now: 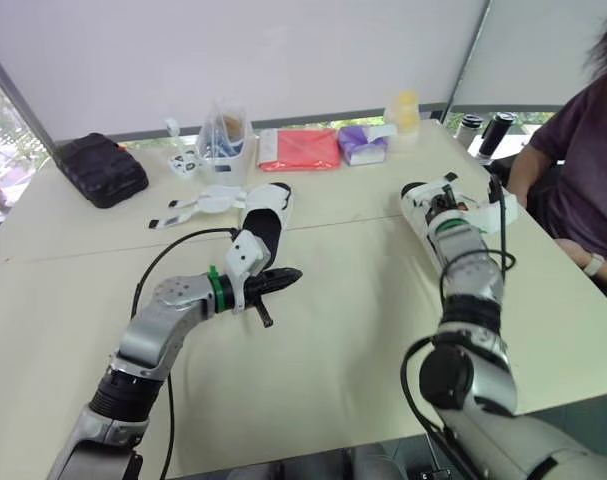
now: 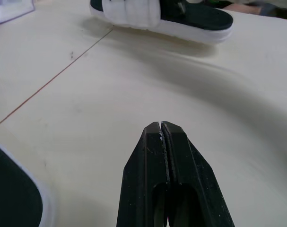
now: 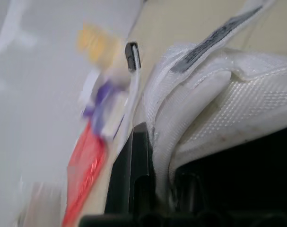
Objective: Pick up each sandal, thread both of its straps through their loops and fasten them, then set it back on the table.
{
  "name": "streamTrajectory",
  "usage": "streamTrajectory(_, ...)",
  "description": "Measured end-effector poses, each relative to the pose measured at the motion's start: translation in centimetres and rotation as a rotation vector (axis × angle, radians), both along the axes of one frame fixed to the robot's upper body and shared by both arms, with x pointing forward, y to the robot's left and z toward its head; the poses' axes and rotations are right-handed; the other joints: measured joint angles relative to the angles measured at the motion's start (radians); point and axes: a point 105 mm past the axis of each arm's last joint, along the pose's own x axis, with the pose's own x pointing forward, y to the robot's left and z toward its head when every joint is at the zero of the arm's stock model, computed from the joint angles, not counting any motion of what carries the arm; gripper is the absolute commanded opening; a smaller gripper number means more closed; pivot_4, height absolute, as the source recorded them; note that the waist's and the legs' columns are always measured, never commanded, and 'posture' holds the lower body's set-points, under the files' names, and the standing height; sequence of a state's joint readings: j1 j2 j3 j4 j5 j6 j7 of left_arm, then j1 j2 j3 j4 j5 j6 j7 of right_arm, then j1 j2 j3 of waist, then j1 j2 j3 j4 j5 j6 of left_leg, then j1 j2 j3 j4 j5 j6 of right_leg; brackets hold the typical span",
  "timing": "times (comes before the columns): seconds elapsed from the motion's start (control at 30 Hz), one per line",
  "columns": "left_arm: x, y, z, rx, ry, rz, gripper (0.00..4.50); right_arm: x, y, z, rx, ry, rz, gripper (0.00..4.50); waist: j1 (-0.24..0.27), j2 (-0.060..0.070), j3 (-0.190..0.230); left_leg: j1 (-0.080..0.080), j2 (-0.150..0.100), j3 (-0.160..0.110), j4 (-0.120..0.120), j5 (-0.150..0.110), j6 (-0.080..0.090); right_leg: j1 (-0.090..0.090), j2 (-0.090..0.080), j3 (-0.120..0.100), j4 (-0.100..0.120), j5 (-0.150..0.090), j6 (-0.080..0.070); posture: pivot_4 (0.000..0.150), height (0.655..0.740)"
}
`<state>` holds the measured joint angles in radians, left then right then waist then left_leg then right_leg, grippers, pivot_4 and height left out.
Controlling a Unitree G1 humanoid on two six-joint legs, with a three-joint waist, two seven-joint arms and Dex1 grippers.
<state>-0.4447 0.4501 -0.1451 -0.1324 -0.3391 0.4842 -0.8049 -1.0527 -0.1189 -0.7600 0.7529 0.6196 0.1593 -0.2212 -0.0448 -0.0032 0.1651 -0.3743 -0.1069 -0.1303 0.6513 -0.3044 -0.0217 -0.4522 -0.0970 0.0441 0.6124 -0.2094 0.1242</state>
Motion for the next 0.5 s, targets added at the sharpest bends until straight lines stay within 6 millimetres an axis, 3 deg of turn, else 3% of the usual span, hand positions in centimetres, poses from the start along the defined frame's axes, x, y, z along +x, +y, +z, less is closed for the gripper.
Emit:
streamTrajectory(0.13, 0.0, 0.1, -0.2, 0.004, -0.006, 0.006, 0.0, 0.2, -0.5, -1.6, 0.002, 0.051, -0.036, 4.39, -0.001, 0.0, 0.0, 0.0, 0.0, 0.0, 0.001, 0.0, 0.0, 0.0, 0.0, 0.0, 0.0, 0.0, 0.0, 0.15, 0.74)
streamTrajectory(0.3, 0.0, 0.4, -0.7, 0.016, -0.005, 0.037, 0.0, -0.5, -1.6, -2.0, -0.076, 0.059, -0.021, 4.46, 0.002, 0.0, 0.0, 0.0, 0.0, 0.0, 0.003, 0.0, 0.0, 0.001, 0.0, 0.0, 0.001, 0.0, 0.0, 0.15, 0.74)
streamTrajectory(0.4, 0.1, 0.7, -0.9, 0.02, -0.007, 0.066, 0.0, -3.9, -2.1, -3.3, -0.236, 0.091, 0.039, 4.46, 0.008, 0.001, -0.001, -0.001, 0.0, -0.003, 0.003, 0.0, 0.0, 0.0, 0.0, 0.0, 0.002, 0.0, 0.0, 0.15, 0.74)
streamTrajectory(0.5, 0.6, 1.3, -0.8, 0.025, -0.019, 0.103, 0.0, -8.2, -1.1, -3.9, -0.396, 0.137, 0.123, 4.46, 0.009, 0.002, -0.001, -0.003, -0.001, -0.001, 0.004, 0.0, 0.0, -0.003, 0.0, 0.001, 0.003, 0.0, 0.0, 0.15, 0.74)
